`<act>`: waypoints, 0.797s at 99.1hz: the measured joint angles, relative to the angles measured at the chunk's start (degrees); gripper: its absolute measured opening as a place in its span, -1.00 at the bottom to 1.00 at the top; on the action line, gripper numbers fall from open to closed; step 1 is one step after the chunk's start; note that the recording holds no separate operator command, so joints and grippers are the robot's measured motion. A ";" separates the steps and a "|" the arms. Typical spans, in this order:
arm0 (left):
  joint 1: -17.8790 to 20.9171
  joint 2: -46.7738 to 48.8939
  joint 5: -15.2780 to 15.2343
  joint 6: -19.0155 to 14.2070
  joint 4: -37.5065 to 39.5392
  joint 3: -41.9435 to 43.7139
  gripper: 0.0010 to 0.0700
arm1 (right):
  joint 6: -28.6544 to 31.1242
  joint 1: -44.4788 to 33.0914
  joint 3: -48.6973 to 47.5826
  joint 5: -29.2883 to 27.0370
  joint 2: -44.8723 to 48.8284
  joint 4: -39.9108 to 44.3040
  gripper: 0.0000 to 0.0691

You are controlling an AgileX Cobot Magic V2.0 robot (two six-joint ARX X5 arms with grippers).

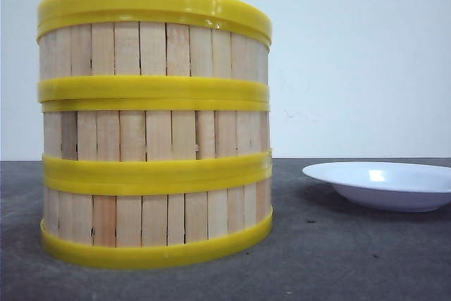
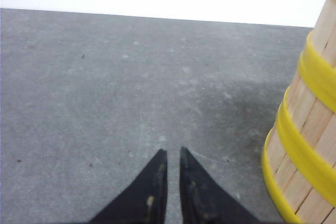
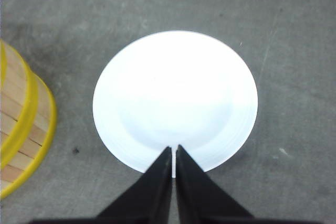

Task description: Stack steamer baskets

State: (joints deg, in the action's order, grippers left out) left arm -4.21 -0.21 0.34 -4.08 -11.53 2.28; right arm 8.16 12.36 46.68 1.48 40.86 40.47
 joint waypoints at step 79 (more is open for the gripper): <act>0.00 0.00 -0.02 -0.02 0.00 0.00 -0.99 | -1.84 -1.88 -13.38 -0.57 -10.29 -21.07 -0.98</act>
State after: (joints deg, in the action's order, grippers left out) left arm -4.21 -0.21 0.32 -4.10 -11.53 2.28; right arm 6.33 10.48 33.30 0.91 30.57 19.40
